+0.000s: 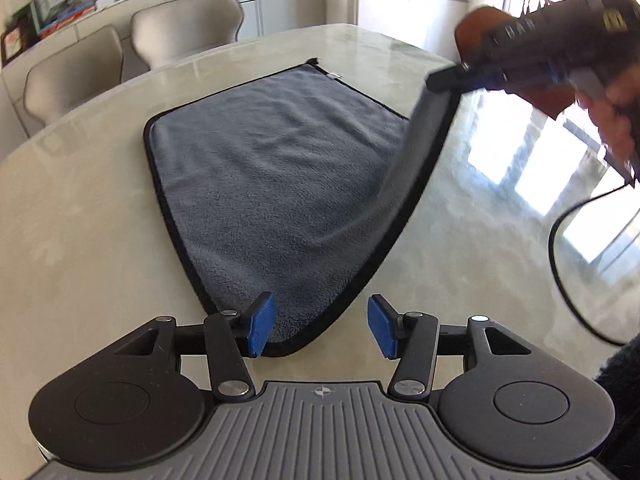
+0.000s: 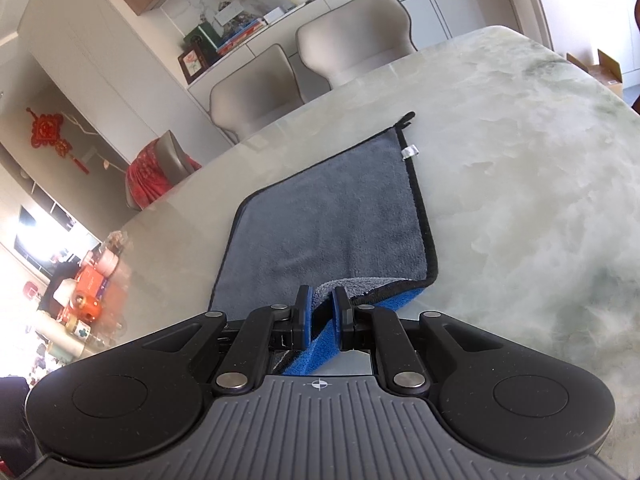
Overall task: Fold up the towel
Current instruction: 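Grasp the towel hem corners with the left and right grippers, then lift the hem with both grippers and fold it over toward the opposite edge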
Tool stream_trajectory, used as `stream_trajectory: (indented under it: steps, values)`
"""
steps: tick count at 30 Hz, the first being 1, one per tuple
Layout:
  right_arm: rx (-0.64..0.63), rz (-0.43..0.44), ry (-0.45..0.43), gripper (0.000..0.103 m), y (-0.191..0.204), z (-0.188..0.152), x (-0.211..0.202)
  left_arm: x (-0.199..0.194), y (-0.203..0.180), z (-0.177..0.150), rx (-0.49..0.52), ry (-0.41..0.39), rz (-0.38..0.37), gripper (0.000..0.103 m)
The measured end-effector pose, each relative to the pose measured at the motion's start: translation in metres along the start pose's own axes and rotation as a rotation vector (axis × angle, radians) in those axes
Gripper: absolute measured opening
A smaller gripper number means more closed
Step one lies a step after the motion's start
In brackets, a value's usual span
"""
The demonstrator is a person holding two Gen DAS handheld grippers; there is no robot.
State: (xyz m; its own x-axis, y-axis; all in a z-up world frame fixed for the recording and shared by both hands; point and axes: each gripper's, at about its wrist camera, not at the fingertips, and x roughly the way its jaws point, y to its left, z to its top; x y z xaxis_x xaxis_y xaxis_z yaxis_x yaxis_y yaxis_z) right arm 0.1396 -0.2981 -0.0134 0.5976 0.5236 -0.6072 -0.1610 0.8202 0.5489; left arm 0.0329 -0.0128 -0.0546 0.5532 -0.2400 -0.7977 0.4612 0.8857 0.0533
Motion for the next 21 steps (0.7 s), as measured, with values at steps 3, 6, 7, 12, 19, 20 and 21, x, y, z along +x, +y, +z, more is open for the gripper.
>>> stream_trajectory:
  steps: [3, 6, 7, 12, 19, 20, 21]
  values:
    - [0.024, 0.012, -0.003, 0.011, -0.003, 0.002, -0.001, 0.007, 0.001, -0.002, 0.001, 0.027, -0.003, 0.033]
    - [0.027, 0.003, 0.001, 0.011, -0.006, 0.002, -0.002, 0.008, 0.007, -0.003, -0.028, 0.032, 0.002, 0.016]
    - [0.028, 0.001, 0.001, 0.011, -0.007, 0.002, -0.002, 0.006, 0.011, -0.002, -0.041, 0.019, 0.005, 0.010]
    - [-0.041, -0.039, 0.008, 0.011, -0.002, 0.008, 0.003, -0.002, 0.028, 0.012, -0.020, -0.017, 0.031, 0.004]
    - [-0.175, -0.071, -0.021, 0.011, 0.015, 0.046, 0.026, 0.001, 0.061, 0.065, 0.027, -0.088, 0.102, 0.003]
    - [-0.193, -0.080, -0.024, 0.011, 0.016, 0.056, 0.033, 0.002, 0.066, 0.072, 0.030, -0.097, 0.112, 0.003]
    - [-0.207, -0.086, -0.025, 0.011, 0.017, 0.064, 0.039, 0.004, 0.070, 0.079, 0.032, -0.105, 0.119, 0.003]
